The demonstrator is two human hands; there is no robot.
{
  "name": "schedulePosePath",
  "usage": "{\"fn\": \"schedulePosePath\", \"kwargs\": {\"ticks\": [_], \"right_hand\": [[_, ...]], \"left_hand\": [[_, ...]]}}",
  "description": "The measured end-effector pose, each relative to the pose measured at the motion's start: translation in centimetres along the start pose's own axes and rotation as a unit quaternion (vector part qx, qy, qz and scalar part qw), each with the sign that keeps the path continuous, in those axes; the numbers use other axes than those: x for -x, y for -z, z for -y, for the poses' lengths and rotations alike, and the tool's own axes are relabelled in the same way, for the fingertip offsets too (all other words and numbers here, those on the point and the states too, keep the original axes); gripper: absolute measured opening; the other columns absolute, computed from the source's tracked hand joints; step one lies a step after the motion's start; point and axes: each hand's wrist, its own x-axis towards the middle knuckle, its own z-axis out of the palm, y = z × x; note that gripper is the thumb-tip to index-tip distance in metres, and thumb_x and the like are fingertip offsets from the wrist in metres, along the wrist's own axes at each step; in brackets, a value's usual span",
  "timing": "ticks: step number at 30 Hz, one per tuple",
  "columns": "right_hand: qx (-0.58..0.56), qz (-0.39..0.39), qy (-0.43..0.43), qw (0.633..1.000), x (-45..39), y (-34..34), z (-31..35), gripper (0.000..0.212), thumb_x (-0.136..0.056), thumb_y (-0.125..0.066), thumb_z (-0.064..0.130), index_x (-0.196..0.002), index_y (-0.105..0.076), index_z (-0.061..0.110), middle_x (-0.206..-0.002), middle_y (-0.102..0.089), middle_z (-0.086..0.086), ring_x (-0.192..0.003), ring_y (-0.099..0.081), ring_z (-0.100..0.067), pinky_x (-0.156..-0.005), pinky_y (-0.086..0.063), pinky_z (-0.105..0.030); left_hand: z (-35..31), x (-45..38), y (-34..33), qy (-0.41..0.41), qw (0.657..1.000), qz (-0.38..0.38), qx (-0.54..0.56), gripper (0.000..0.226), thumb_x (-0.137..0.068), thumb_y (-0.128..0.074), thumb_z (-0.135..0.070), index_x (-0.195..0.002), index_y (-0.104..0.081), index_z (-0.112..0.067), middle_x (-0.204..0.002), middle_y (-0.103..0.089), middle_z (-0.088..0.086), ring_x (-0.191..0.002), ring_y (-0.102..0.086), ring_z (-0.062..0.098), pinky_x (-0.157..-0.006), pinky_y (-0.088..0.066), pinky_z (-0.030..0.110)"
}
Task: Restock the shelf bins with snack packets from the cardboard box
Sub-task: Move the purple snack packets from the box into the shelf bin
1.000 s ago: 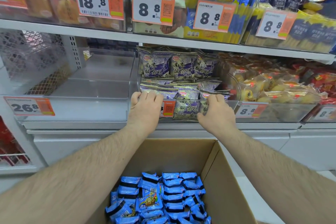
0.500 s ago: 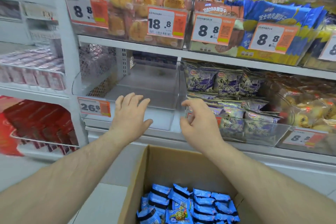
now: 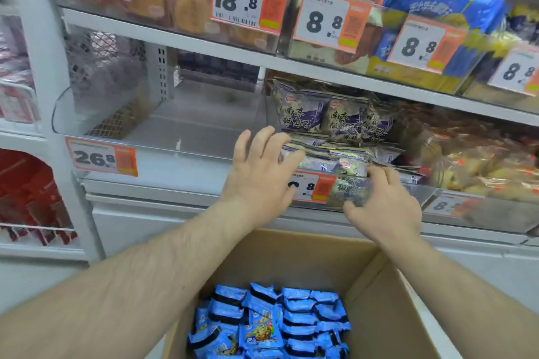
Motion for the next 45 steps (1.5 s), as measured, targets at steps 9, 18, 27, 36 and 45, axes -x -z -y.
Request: {"fn": "schedulePosePath", "kwargs": {"ticks": [9,18,27,36,45], "right_hand": [[-0.092,-0.009,0.046,0.995,-3.5,-0.7,-1.0,0.038,-0.081,-0.075,0.039,-0.100,-0.055,0.014,-0.105,-0.054,-0.005,-0.099,-0.053,-0.028,-0.078,-0.040,-0.036],[-0.048,0.006,0.016,0.999,-3.0,-1.3,-0.5,0.042,-0.079,-0.073,0.050,-0.102,-0.057,0.019,-0.107,-0.059,-0.001,-0.101,-0.057,-0.025,-0.078,-0.044,-0.035],[0.007,-0.025,0.021,0.999,-2.5,-1.1,-0.7,0.041,-0.077,-0.071,0.057,-0.096,-0.057,0.023,-0.101,-0.063,-0.001,-0.099,-0.059,-0.026,-0.082,-0.042,-0.036],[-0.012,0.043,-0.043,0.998,-1.7,1.1,2.7,0.056,-0.073,-0.071,0.031,-0.123,-0.048,0.018,-0.126,-0.048,-0.006,-0.112,-0.054,-0.031,-0.090,-0.044,-0.040],[-0.228,0.150,0.235,0.933,2.1,1.7,17.8,0.073,-0.084,-0.065,0.019,-0.146,-0.026,0.014,-0.158,-0.012,0.000,-0.131,-0.042,-0.028,-0.100,-0.040,-0.037]], "left_hand": [[0.8,0.3,-1.4,0.132,0.982,0.135,-0.028,0.086,-0.067,-0.077,-0.048,-0.142,-0.040,-0.031,-0.149,-0.027,0.021,-0.138,-0.020,0.042,-0.108,-0.019,0.062],[1.8,2.0,-1.0,0.136,0.978,0.156,-0.032,0.099,-0.077,-0.067,-0.056,-0.153,-0.011,-0.025,-0.154,-0.019,0.012,-0.142,-0.019,0.030,-0.114,-0.011,0.055],[4.4,3.2,0.0,0.182,0.966,0.183,-0.025,0.094,-0.081,-0.062,-0.057,-0.152,-0.013,-0.021,-0.151,-0.022,0.004,-0.142,-0.017,0.024,-0.116,-0.006,0.051],[5.4,3.6,0.4,0.183,0.960,0.207,-0.038,0.085,-0.083,-0.059,-0.057,-0.149,-0.018,-0.021,-0.149,-0.023,0.004,-0.143,-0.012,0.025,-0.115,-0.004,0.052],[10.2,4.8,1.5,0.216,0.952,0.203,-0.079,0.068,-0.083,-0.056,-0.062,-0.138,-0.040,-0.025,-0.143,-0.038,0.001,-0.143,-0.017,0.024,-0.114,0.000,0.051]]}}
